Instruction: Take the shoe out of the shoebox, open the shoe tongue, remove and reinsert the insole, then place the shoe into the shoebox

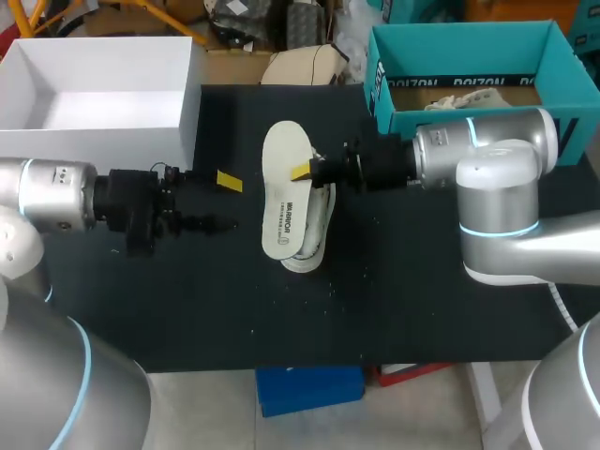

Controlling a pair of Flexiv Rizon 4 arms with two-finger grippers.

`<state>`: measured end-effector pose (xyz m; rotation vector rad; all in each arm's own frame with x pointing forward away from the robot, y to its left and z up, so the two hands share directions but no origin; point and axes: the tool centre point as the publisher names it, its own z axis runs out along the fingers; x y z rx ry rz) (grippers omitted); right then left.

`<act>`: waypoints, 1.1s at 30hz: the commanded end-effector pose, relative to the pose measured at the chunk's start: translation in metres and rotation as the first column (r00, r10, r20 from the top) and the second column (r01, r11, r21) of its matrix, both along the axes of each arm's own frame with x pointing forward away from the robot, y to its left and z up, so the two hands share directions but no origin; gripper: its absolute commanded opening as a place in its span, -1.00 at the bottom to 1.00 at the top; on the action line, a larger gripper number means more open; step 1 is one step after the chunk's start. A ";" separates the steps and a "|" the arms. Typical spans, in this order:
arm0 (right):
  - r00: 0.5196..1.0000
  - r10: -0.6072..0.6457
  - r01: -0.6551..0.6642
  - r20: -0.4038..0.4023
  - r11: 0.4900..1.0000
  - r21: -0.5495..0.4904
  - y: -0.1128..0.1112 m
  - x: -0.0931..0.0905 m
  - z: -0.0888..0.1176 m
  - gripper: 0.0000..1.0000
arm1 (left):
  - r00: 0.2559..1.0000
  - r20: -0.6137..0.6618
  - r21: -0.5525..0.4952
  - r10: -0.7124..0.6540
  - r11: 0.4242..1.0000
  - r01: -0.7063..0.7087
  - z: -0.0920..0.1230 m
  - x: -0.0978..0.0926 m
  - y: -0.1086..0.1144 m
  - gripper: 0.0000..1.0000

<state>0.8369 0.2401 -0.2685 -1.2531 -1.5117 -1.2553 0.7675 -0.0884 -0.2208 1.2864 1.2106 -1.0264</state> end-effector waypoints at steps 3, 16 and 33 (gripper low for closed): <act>1.000 -0.003 0.003 0.000 1.000 -0.001 0.001 0.000 0.000 -1.00 | 0.998 0.048 -0.146 0.039 0.989 -0.032 -0.019 0.007 0.000 1.00; 1.000 -0.003 0.003 0.000 1.000 -0.001 0.001 0.000 0.000 -1.00 | 0.991 0.124 -0.174 0.043 0.984 -0.021 -0.028 0.045 -0.017 0.91; 1.000 -0.003 0.003 0.000 1.000 -0.001 0.001 0.000 0.000 -1.00 | 0.989 0.148 -0.163 0.001 0.986 0.023 -0.041 0.061 -0.044 -0.48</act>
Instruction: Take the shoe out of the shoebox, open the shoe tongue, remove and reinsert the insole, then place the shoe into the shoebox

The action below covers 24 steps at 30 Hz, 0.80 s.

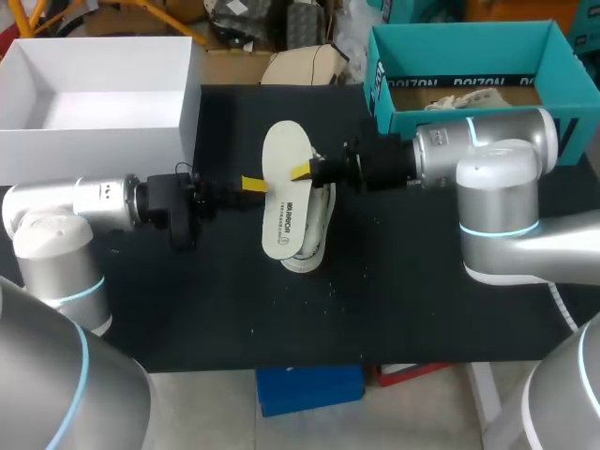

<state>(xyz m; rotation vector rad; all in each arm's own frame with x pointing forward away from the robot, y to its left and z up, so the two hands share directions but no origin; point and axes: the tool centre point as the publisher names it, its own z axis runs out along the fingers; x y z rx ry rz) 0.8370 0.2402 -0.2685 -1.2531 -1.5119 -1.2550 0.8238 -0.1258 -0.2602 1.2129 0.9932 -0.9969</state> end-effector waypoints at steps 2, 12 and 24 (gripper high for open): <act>1.000 -0.003 0.003 0.000 1.000 -0.001 0.001 -0.001 0.000 -1.00 | 1.000 0.011 0.002 -0.015 1.000 0.015 0.000 0.006 -0.010 -0.51; 1.000 -0.003 0.003 0.000 1.000 -0.001 0.001 -0.001 0.000 -1.00 | 0.999 0.020 0.006 -0.048 0.999 0.048 -0.003 0.008 -0.025 -0.51; 1.000 -0.003 0.003 0.000 1.000 -0.001 0.001 -0.001 0.000 -1.00 | 0.997 0.020 0.006 -0.079 0.997 0.079 -0.008 0.006 -0.038 -0.72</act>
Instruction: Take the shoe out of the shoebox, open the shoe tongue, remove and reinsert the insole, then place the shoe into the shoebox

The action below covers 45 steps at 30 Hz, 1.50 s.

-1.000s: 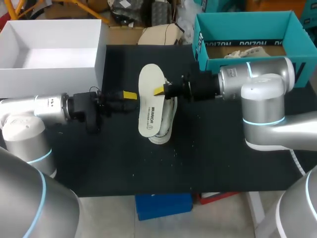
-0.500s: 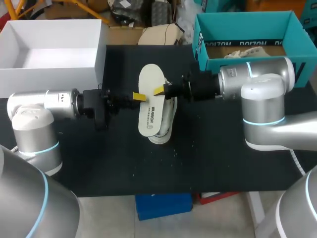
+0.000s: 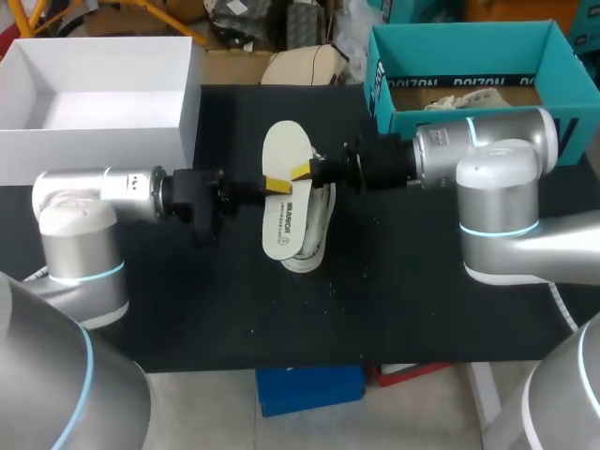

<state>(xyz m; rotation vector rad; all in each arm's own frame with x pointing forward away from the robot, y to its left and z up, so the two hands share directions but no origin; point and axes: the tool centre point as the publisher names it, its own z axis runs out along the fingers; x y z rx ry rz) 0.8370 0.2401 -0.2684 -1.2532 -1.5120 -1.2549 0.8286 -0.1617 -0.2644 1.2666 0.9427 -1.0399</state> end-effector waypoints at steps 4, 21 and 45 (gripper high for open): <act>1.000 -0.003 0.003 0.000 1.000 0.000 0.001 -0.001 0.000 -1.00 | 1.000 -0.001 0.002 -0.006 1.000 0.006 -0.006 0.000 -0.003 -0.70; 1.000 -0.003 0.003 0.000 1.000 0.000 0.001 -0.001 0.000 -1.00 | 1.000 0.000 0.004 -0.019 1.000 0.019 -0.005 0.001 -0.007 -1.00; 0.942 -0.229 0.329 0.248 0.782 -0.529 -0.082 -0.014 -0.015 1.00 | 0.923 -0.318 0.304 0.218 0.945 -0.118 -0.016 -0.055 0.030 -1.00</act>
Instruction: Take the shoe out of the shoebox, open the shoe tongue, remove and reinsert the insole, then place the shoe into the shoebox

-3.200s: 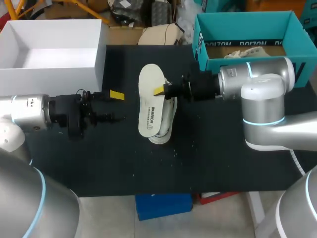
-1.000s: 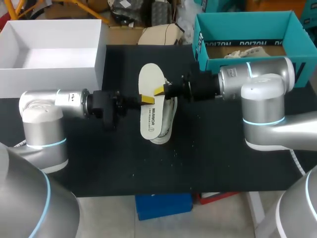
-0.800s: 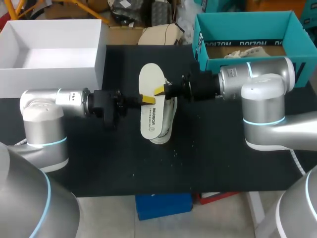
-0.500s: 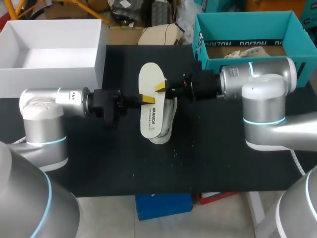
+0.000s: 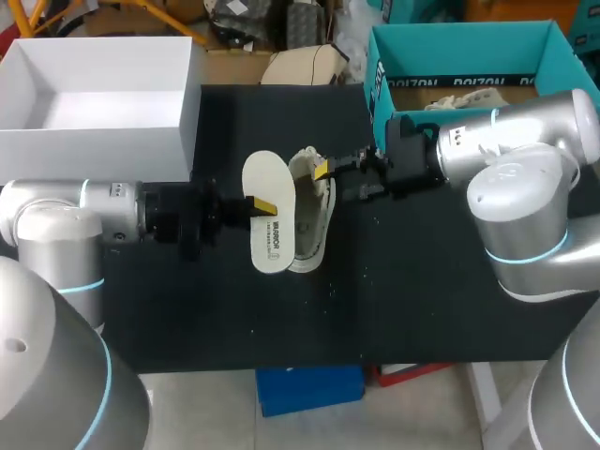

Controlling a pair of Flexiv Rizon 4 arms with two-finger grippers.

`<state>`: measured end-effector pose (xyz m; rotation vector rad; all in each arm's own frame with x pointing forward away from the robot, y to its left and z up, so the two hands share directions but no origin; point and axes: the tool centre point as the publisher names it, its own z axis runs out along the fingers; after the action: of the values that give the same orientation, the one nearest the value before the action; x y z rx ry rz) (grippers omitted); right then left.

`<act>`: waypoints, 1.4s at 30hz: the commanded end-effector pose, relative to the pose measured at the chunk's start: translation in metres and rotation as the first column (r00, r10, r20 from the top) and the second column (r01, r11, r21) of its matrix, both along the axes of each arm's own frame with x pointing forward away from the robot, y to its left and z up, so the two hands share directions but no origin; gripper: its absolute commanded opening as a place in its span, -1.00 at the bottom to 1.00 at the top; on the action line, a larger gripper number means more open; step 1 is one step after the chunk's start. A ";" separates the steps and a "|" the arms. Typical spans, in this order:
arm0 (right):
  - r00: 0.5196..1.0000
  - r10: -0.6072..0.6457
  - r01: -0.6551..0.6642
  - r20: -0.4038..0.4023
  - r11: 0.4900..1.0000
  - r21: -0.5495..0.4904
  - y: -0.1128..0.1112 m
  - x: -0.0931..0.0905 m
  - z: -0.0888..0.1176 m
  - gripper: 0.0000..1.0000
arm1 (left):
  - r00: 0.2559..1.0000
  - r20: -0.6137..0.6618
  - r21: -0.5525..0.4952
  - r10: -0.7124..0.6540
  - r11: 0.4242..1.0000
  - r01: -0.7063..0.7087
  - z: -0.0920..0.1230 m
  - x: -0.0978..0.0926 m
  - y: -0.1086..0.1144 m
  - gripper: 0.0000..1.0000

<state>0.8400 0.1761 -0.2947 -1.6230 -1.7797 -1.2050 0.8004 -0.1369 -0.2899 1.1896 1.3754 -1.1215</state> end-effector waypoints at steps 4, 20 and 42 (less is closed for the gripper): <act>0.969 -0.110 0.181 0.221 0.925 -0.333 -0.031 -0.025 0.015 1.00 | 0.999 -0.046 0.178 0.016 0.984 -0.008 0.006 -0.041 0.006 -1.00; 0.969 -0.110 0.181 0.221 0.925 -0.333 -0.031 -0.025 0.015 1.00 | 0.999 -0.044 0.223 0.010 0.975 0.000 0.006 -0.045 0.006 -1.00; 0.952 -0.177 0.249 0.249 0.921 -0.299 -0.094 -0.069 -0.005 1.00 | 0.989 -0.120 0.129 -0.081 0.987 0.096 0.003 -0.057 -0.009 -1.00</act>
<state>0.7858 0.0947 -0.2975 -1.9935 -2.0882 -1.1981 0.7405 -0.1442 -0.2864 1.2997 1.5147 -1.1854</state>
